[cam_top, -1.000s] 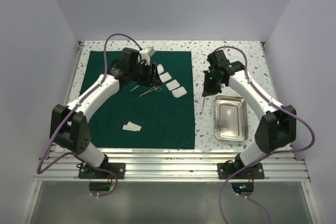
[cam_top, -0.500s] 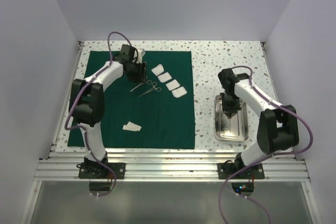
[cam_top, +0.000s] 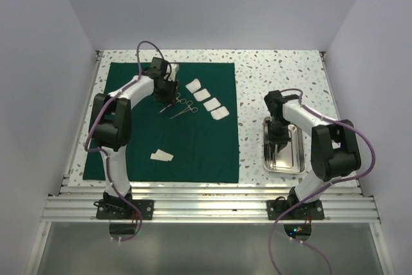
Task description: Prepare the surgical pack
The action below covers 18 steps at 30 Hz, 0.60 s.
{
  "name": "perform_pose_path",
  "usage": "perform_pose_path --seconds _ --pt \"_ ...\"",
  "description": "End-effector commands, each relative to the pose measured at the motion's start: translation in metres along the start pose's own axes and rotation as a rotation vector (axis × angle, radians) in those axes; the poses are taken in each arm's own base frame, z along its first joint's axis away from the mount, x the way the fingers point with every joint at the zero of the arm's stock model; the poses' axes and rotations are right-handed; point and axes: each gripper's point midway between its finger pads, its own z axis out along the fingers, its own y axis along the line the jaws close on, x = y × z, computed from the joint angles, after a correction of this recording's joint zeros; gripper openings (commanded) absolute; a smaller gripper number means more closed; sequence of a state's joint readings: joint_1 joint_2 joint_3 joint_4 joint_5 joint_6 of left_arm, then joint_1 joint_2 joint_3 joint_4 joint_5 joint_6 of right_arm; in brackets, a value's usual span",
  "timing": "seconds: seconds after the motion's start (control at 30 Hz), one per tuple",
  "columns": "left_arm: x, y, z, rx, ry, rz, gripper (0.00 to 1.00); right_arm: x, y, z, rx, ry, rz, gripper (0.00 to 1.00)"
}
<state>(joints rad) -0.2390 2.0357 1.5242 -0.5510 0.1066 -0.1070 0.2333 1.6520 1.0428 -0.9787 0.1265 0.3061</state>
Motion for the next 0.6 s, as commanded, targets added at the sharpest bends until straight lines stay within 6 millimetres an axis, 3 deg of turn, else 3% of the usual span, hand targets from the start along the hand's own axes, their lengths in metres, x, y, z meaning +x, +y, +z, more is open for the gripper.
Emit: perform_pose_path --seconds 0.0,0.17,0.57 --pt "-0.015 0.002 0.005 -0.006 -0.047 0.054 0.49 -0.001 0.005 -0.002 -0.033 -0.010 0.015 0.25" --pt "-0.010 0.007 0.010 -0.023 -0.034 0.076 0.47 -0.003 0.006 -0.009 -0.042 -0.017 0.013 0.39" --pt "0.012 0.011 0.021 -0.033 0.012 0.084 0.40 -0.023 0.013 -0.040 -0.099 -0.098 0.023 0.43"
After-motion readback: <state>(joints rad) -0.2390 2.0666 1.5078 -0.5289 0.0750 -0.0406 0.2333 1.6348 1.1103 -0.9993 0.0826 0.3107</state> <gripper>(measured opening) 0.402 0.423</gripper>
